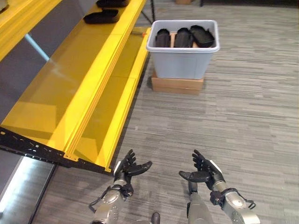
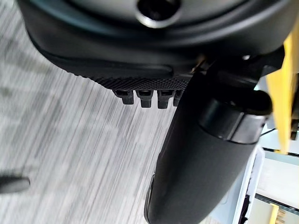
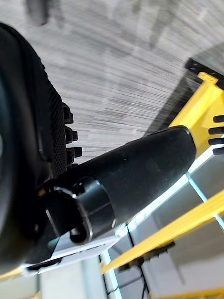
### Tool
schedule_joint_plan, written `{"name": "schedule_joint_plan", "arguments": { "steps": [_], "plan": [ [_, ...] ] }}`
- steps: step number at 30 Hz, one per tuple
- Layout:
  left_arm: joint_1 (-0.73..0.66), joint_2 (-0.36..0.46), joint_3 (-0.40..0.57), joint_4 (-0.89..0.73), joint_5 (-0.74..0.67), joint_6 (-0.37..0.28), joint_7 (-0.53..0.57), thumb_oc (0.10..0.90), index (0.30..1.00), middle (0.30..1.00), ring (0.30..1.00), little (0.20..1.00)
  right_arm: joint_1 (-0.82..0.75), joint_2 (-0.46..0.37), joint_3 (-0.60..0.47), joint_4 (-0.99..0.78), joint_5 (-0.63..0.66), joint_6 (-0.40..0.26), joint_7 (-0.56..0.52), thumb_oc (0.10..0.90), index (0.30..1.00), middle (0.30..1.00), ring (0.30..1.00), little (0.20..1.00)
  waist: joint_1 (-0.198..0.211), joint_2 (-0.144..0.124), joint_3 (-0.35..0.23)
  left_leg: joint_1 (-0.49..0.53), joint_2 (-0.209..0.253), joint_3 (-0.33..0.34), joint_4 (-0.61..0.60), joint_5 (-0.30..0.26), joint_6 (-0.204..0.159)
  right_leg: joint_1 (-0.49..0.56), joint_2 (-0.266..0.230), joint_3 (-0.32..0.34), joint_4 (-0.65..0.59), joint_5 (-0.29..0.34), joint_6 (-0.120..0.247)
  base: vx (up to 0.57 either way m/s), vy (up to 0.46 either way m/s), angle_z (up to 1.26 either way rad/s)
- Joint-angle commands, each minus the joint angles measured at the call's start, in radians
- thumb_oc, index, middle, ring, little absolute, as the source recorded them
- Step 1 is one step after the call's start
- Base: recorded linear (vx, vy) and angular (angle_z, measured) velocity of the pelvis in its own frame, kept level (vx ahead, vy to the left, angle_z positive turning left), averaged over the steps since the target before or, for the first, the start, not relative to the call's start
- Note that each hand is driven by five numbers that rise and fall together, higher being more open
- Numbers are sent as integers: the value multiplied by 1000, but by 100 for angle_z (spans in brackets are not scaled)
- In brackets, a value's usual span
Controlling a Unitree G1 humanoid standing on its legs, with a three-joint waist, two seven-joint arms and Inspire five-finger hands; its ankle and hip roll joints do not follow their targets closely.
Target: Move parts from the plastic box to the shelf.
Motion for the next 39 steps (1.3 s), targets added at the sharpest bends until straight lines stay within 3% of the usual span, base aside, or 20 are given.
{"name": "schedule_joint_plan", "arguments": {
  "steps": [1, 3, 4, 7, 8, 9, 10, 11, 14, 17, 20, 24, 25, 27, 29, 31, 32, 33, 35, 39],
  "plan": [
    [-72, 59, 36, -121, -8, -90, -19, 900, 1000, 1000, 1000, 1000, -28, 4, -47, -121, 40, -112, 7, 900, 1000, 1000, 1000, 1000, -14, -34, -54, 26, 73, 76, 157, 124, -9, 0, 15, 15, 9, -44, 41, 232, -222, 15],
    [-47, 63, 47, -149, -17, -82, -26, 900, 1000, 1000, 1000, 1000, -6, -2, -45, -130, 42, -115, 5, 900, 1000, 1000, 1000, 1000, 9, -63, -36, -111, 80, 113, 468, 242, 10, 87, 56, 18, -12, -88, -15, 328, -377, -2],
    [-45, 67, 47, -149, -14, -79, -26, 900, 1000, 1000, 1000, 1000, -7, -6, -48, -130, 40, -115, 0, 900, 1000, 1000, 1000, 1000, 22, -83, -24, -182, 63, 120, 566, 251, 20, 115, 55, 24, -26, -95, -32, 357, -389, 0],
    [-32, 63, 54, -156, -8, -74, -20, 900, 1000, 1000, 1000, 1000, -1, -17, -63, -130, 22, -114, -16, 900, 1000, 1000, 1000, 1000, 53, -97, 3, -365, 29, 175, 598, 162, 29, 198, 61, 36, -59, -119, -32, 264, -144, -35],
    [-34, 60, 53, -148, -8, -75, -18, 900, 1000, 1000, 1000, 1000, -5, -19, -68, -127, 19, -117, -23, 900, 1000, 1000, 1000, 1000, 59, -97, 4, -405, 23, 197, 518, 153, 25, 226, 63, 40, -81, -124, -27, 458, 31, 0],
    [-30, 55, 52, -136, -8, -77, -17, 900, 1000, 1000, 1000, 1000, -9, -20, -73, -121, 16, -125, -30, 900, 1000, 1000, 1000, 1000, 77, -91, -2, -442, 42, 222, 288, 182, 10, 277, 74, 51, -119, -140, -12, 395, 44, 12],
    [-30, 55, 52, -135, -8, -77, -17, 900, 1000, 1000, 1000, 1000, -9, -20, -73, -121, 16, -125, -30, 900, 1000, 1000, 1000, 1000, 77, -94, -3, -439, 40, 223, 279, 188, 11, 276, 72, 52, -120, -139, -12, 593, 141, -24],
    [-23, 53, 54, -124, -1, -82, -16, 900, 1000, 1000, 1000, 1000, -4, -15, -73, -110, 6, -133, -38, 900, 1000, 1000, 1000, 1000, 102, -70, -14, -423, 59, 217, -28, 300, -15, 324, 100, 67, -149, -151, 0, 315, 91, -55],
    [-7, 51, 68, -121, 10, -87, -15, 900, 1000, 1000, 1000, 1000, 2, -7, -68, -94, -13, -136, -38, 900, 1000, 1000, 1000, 1000, 133, -67, -28, -404, 28, 173, -231, 342, -32, 403, 110, 87, -177, -180, 13, 459, 108, -67],
    [18, 58, 75, -142, 9, -86, -22, 900, 1000, 1000, 1000, 1000, 20, 14, -70, -107, -26, -127, -21, 900, 1000, 1000, 1000, 1000, 138, -65, -52, -364, 33, 200, -198, 368, -32, 484, 90, 123, -151, -244, 21, 630, 253, -63],
    [11, 80, 81, -149, 14, -91, -8, 900, 1000, 1000, 1000, 1000, 7, 38, -63, -106, -11, -126, -25, 900, 1000, 1000, 1000, 1000, 157, -100, -69, -405, 13, 225, -75, 300, 13, 472, 40, 121, -61, -250, 48, 352, 186, -57],
    [-15, 96, 77, -158, 17, -94, 8, 900, 1000, 1000, 1000, 1000, -22, 51, -53, -103, -2, -127, -27, 900, 1000, 1000, 1000, 1000, 160, -125, -74, -422, -15, 239, 13, 218, 56, 399, 21, 128, 102, -170, 75, 226, 148, -7],
    [-30, 100, 72, -160, 14, -95, 14, 900, 1000, 1000, 1000, 1000, -32, 56, -47, -105, -4, -125, -27, 900, 1000, 1000, 1000, 1000, 154, -136, -74, -403, -47, 237, 26, 165, 85, 346, 14, 135, 227, -39, 101, 226, 194, -6],
    [-43, 111, 68, -164, 17, -95, 23, 900, 1000, 1000, 1000, 1000, -43, 60, -39, -114, -13, -119, -25, 900, 1000, 1000, 1000, 1000, 137, -120, -56, -359, -62, 237, 22, 130, 114, 259, 4, 116, 389, 67, 109, 284, 289, 15],
    [-57, 117, 62, -164, 20, -91, 22, 900, 1000, 1000, 1000, 1000, -47, 64, -31, -118, -20, -115, -18, 900, 1000, 1000, 1000, 1000, 108, -77, -25, -278, -71, 231, -1, 96, 136, 113, 20, 78, 509, 34, 87, 309, 271, 17],
    [-62, 115, 59, -162, 17, -92, 21, 900, 1000, 1000, 1000, 1000, -51, 63, -29, -120, -18, -114, -18, 900, 1000, 1000, 1000, 1000, 96, -67, -14, -252, -78, 221, -11, 91, 136, 62, 38, 76, 500, -3, 79, 265, 89, 29],
    [-75, 111, 57, -156, 13, -94, 15, 900, 1000, 1000, 1000, 1000, -62, 61, -34, -121, -7, -116, -20, 900, 1000, 1000, 1000, 1000, 78, -59, 4, -192, -91, 213, -22, 62, 123, -2, 18, 13, 316, -98, 53, 412, 10, 68],
    [-76, 107, 58, -152, 11, -96, 11, 900, 1000, 1000, 1000, 1000, -67, 58, -34, -120, -6, -118, -22, 900, 1000, 1000, 1000, 1000, 70, -57, 12, -162, -91, 207, -29, 47, 112, -3, 7, -4, 210, -103, 54, 514, -13, 57],
    [-77, 96, 65, -134, 11, -96, 10, 900, 1000, 1000, 1000, 1000, -72, 59, -35, -114, -11, -115, -27, 900, 1000, 1000, 1000, 1000, 56, -64, 16, -112, -100, 196, -45, 24, 97, -17, -12, 6, 8, -45, 75, 354, -89, 40],
    [-53, 84, 75, -138, 21, -95, -2, 900, 1000, 1000, 1000, 1000, -46, 55, -51, -127, -30, -111, -24, 900, 1000, 1000, 1000, 1000, 39, -75, 11, -46, -105, 167, -64, -10, 78, -9, -40, 52, -110, 49, 111, 325, -115, 30]
  ]
}}
